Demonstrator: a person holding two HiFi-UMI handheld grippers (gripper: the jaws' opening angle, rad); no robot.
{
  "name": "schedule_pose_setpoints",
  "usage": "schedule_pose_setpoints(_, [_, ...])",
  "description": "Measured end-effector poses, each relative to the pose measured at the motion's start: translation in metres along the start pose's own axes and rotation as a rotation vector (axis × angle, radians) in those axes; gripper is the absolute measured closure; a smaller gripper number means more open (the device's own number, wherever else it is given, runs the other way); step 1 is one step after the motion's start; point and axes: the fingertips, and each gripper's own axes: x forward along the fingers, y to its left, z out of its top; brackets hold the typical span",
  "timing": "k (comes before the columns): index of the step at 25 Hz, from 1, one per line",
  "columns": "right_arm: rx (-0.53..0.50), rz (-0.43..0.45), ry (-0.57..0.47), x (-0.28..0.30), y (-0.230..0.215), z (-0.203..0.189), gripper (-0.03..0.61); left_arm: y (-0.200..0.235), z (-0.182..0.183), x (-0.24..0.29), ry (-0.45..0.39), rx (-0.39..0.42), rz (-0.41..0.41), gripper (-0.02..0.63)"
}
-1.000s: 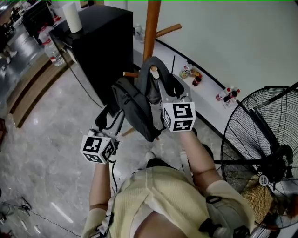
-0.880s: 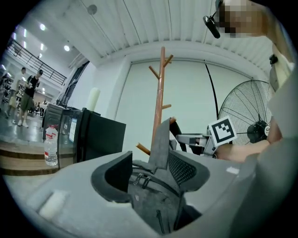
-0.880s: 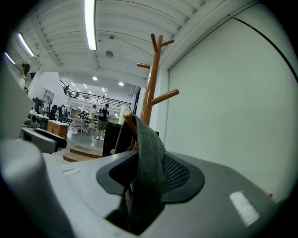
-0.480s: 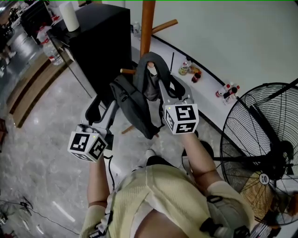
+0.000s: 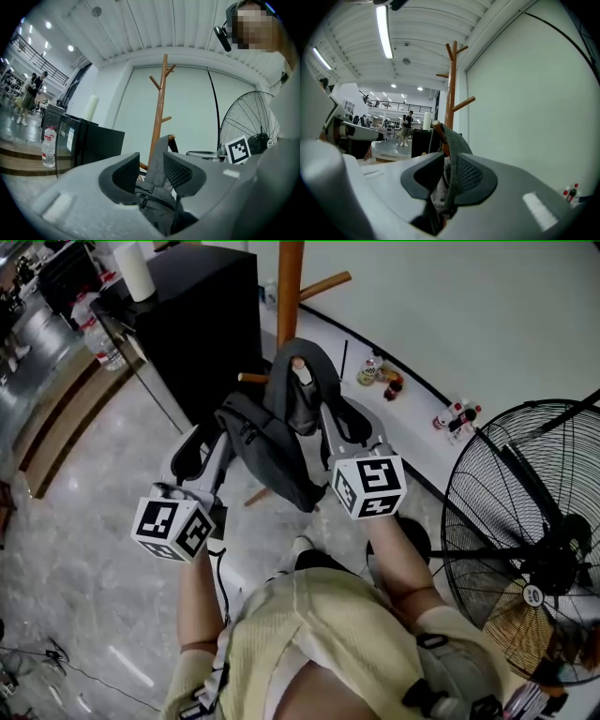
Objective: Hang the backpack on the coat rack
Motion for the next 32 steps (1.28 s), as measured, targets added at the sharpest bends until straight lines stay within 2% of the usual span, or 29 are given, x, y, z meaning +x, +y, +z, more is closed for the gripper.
schedule_pose_setpoints(3, [-0.003,-0.029,0.001,-0.008,-0.003,0.0,0.578,-0.003,-0.002,-0.001,0.006,0.015,0.008,0.472])
schedule_pose_setpoints(9, [0.016,-0.022,0.049,-0.02,0.0,-0.005,0.578,-0.005,-0.003,-0.005,0.007,0.024,0.018,0.476])
schedule_pose_setpoints(19, [0.05,-0.014,0.041,-0.032,0.002,0.0,0.578,-0.008,-0.004,-0.009,0.012,0.03,0.037,0.476])
schedule_pose_setpoints(32, [0.043,-0.021,0.06,-0.036,0.003,-0.006,0.578,-0.015,-0.013,-0.009,0.034,0.004,0.017,0.476])
